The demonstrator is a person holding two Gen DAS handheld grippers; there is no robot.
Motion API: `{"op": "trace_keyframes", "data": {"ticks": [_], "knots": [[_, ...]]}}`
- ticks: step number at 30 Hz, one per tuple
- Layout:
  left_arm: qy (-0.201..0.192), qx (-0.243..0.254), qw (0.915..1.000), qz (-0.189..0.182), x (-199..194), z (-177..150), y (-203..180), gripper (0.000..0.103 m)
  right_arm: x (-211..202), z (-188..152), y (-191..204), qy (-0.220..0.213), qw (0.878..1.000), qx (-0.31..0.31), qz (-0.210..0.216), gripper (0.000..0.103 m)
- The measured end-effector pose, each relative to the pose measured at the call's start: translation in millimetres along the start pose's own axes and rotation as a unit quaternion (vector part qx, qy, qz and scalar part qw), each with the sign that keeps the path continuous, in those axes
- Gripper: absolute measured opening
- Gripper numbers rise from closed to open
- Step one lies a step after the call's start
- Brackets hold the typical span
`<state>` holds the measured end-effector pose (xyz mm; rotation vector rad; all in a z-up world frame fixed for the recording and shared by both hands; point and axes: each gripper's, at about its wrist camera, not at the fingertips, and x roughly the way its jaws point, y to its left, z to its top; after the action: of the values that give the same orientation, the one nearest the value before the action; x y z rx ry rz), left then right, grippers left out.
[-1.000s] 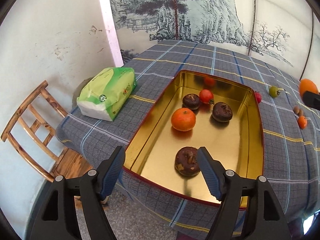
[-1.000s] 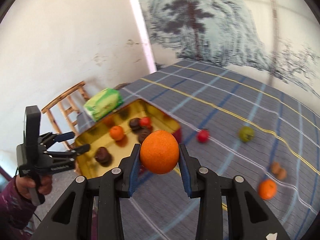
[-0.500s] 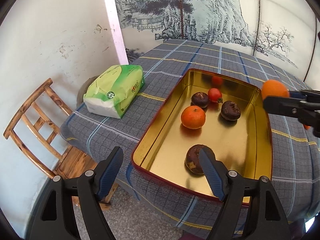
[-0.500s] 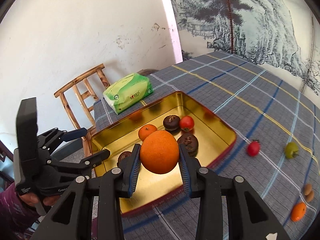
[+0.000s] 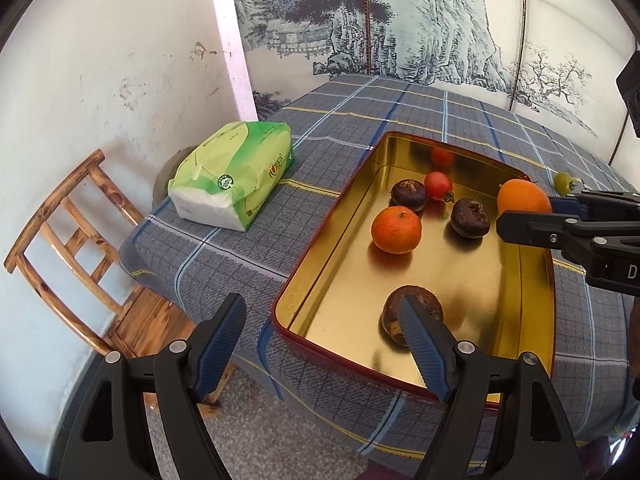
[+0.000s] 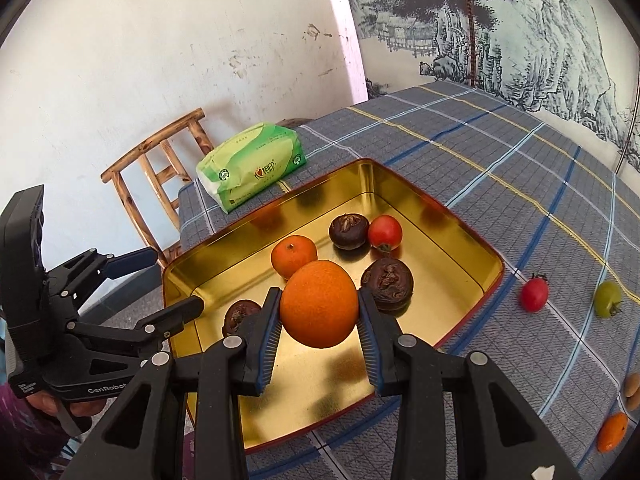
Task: Organize fruits
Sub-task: 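Carry the orange with the right gripper into the tin and release it, then move the right gripper to the red tomato and grasp it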
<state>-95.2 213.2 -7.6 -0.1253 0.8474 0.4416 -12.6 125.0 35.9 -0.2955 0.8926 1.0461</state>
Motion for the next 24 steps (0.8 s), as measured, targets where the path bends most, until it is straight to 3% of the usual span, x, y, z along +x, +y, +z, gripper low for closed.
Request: {"op": "trace_keyframes", "data": {"ticks": [24], "knots": [[0.019,-0.006,0.9998,-0.002,10,-5,6,0.079,18,3,4,0.008,1.000,0.004,0.007,0.035]]}}
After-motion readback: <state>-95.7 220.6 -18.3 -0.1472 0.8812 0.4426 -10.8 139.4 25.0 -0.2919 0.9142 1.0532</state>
